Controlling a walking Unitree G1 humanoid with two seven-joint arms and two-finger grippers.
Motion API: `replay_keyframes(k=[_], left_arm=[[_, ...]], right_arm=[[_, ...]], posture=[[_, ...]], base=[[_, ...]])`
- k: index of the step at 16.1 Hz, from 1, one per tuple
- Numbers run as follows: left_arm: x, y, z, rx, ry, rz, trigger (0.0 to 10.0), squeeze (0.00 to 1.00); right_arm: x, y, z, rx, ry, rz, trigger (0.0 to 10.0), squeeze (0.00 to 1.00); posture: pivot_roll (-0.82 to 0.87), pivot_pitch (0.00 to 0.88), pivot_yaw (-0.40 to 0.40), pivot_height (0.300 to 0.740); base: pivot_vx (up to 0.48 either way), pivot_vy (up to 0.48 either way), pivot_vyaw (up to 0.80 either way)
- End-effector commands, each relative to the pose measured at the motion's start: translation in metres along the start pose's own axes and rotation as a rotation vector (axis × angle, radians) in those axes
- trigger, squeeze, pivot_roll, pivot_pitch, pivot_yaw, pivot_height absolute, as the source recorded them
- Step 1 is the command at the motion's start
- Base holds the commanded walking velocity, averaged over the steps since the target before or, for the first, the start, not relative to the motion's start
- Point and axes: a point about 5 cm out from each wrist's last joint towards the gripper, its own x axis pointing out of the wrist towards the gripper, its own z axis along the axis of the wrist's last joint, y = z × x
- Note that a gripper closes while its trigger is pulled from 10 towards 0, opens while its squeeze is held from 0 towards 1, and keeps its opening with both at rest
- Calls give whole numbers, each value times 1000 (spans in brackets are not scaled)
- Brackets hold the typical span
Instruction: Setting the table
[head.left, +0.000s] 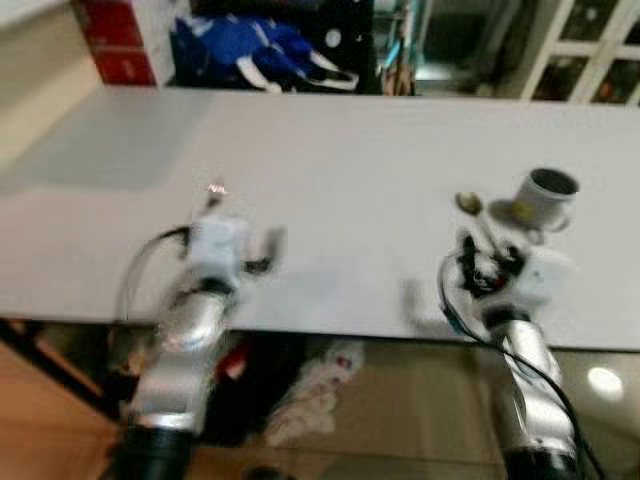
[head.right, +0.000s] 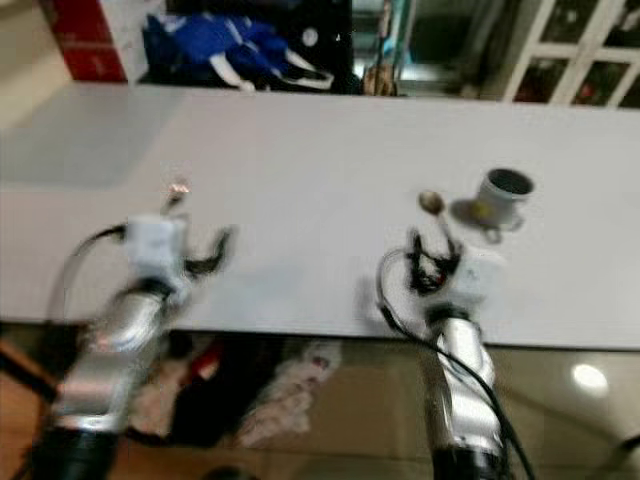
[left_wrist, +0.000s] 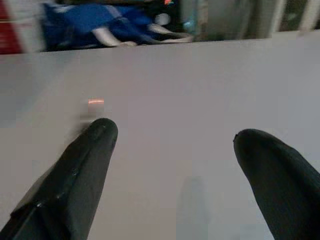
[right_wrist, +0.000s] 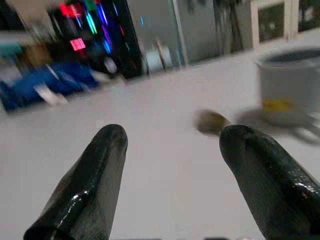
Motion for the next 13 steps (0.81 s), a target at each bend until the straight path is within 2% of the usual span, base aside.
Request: replay_keyframes(k=[1,3,4,5,7,13], left_arm=[[4,-10,3,-11,-6,-28,10000,0],[5,-10,4,-15,-7,-24,10000,0],[6,-10,5,-13,-11,-21,10000,0],[6,-10,5,-12,-12,-21,10000,0],[5,-10,4,-2,-12,-25,10000,0],[5,-11,5,10,-15,-19,10000,0]], right_arm=[[3,-15,13,-42,-32,-36,10000,0],[5,-12,9,-176,-6,5,10000,0],[3,-9,-3,-277,62,48,10000,0],[-1,-5,-10,-378,78,84,10000,0],[-5,-2,-14,-331,82,90,10000,0],[-12,6,-20,-299,95,104,10000,0]], posture=[[45,0,8,740],[45,0,4,740],[45,0,3,740],[45,0,3,740],[45,0,2,740],[42,0,1,740]], base=[[0,480,0],[0,480,0],[0,480,0],[0,480,0],[0,480,0],[0,480,0]])
